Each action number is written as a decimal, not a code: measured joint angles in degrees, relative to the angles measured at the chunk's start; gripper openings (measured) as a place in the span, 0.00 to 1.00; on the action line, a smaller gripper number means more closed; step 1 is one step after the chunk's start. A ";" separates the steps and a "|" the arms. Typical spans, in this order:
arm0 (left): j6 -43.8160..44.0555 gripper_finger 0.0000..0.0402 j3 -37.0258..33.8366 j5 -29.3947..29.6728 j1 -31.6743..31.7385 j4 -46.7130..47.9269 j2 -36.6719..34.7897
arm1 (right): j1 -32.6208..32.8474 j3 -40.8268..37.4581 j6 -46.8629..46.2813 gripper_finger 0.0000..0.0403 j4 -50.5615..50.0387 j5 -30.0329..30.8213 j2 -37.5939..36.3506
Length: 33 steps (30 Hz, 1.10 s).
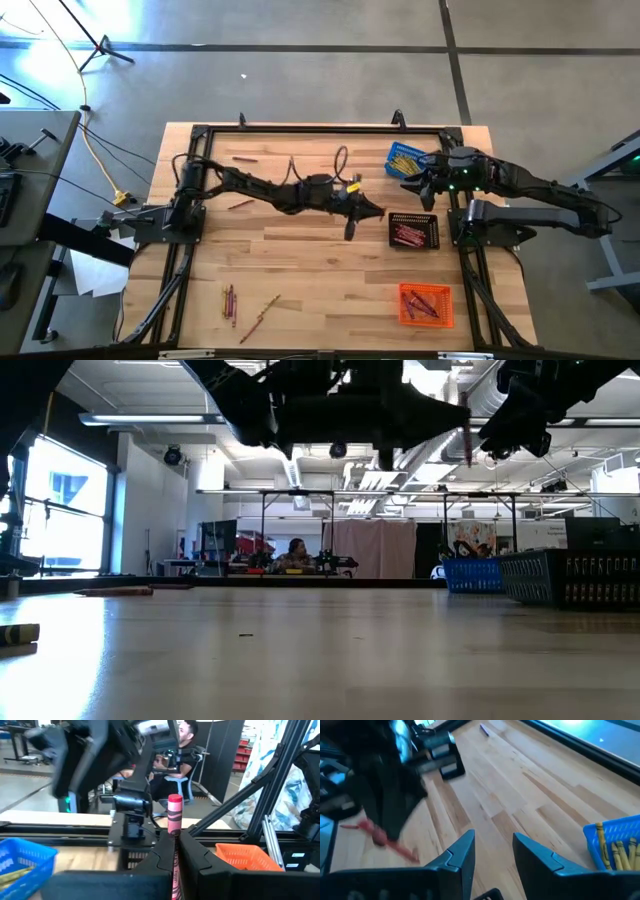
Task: Sort crayons
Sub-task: Put the red crayon into the black bin
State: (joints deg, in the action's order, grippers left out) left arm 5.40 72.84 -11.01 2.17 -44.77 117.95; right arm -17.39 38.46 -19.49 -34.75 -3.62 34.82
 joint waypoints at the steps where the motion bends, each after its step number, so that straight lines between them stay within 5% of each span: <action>1: 0.02 0.00 1.26 0.02 -0.31 -0.03 1.14 | 0.20 0.00 0.00 0.29 0.33 0.00 0.02; 14: 2.01 0.00 19.84 -0.22 -1.88 0.06 17.76 | 0.31 0.00 1.53 0.29 0.77 0.00 0.03; 21: 2.06 0.01 23.78 -0.32 -1.83 -0.03 22.36 | 0.31 0.02 1.83 0.29 0.31 0.00 0.03; 33: -1.74 0.26 23.78 -0.51 -1.30 2.16 22.68 | 0.31 0.02 2.54 0.29 -1.53 -0.03 0.03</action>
State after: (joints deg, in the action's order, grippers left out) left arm 3.66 96.62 -11.52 0.87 -42.61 140.62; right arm -17.08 38.48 -16.95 -36.28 -3.65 34.85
